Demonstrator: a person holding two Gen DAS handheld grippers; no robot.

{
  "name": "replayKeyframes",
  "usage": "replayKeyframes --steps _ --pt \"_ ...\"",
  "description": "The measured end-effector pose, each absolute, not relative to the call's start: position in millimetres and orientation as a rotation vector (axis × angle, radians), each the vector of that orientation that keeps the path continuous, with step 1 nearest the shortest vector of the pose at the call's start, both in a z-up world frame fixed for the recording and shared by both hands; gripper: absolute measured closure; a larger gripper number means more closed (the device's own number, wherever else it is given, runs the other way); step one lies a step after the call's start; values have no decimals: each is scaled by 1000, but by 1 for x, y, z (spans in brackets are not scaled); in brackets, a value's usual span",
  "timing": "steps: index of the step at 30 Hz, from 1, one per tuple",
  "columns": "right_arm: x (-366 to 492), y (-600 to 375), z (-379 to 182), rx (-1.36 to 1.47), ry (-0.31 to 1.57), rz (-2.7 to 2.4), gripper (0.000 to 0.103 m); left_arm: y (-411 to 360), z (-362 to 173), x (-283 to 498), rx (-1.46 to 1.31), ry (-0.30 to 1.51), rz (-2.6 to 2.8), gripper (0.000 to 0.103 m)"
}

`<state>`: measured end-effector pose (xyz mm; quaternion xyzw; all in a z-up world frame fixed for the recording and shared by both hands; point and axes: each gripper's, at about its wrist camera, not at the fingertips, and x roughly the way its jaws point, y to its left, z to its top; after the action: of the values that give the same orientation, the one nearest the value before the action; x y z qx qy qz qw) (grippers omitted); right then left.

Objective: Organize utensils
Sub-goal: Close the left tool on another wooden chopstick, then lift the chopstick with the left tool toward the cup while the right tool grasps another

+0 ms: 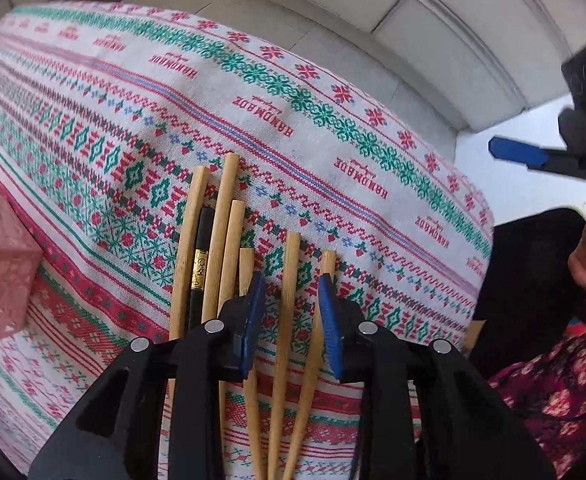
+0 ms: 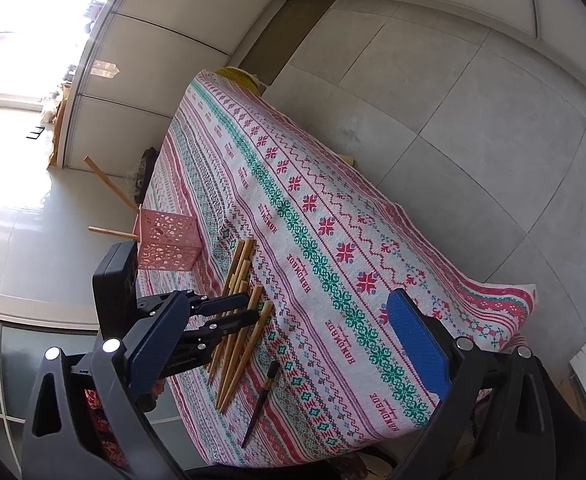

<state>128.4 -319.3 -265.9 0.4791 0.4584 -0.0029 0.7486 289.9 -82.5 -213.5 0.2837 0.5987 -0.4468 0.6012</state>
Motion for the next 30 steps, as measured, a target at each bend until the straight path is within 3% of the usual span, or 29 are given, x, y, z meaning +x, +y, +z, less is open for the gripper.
replayKeyframes --steps 7,8,9,15,23,24,26,30 --pt "130 -313 -263 1018 1003 -16 7 -95 -187 268 959 1258 -910 79" --pt "130 -313 -264 1025 1007 -13 7 -108 -186 261 979 1242 -912 88" --pt "132 -312 -266 1040 1014 -8 7 -116 -185 254 972 1245 -922 96" --pt "142 -296 -284 1149 1106 19 9 -88 -172 261 689 1207 -765 97" --pt "191 -219 -284 1006 1302 -14 46 25 -66 220 325 952 -729 97" --pt "200 -207 -282 956 1321 -26 48 33 -59 206 300 916 -717 97" --pt "216 -188 -283 872 1365 -73 63 37 -53 182 249 849 -700 97" --pt "232 -168 -290 742 1420 -195 72 28 -62 138 194 757 -694 97"
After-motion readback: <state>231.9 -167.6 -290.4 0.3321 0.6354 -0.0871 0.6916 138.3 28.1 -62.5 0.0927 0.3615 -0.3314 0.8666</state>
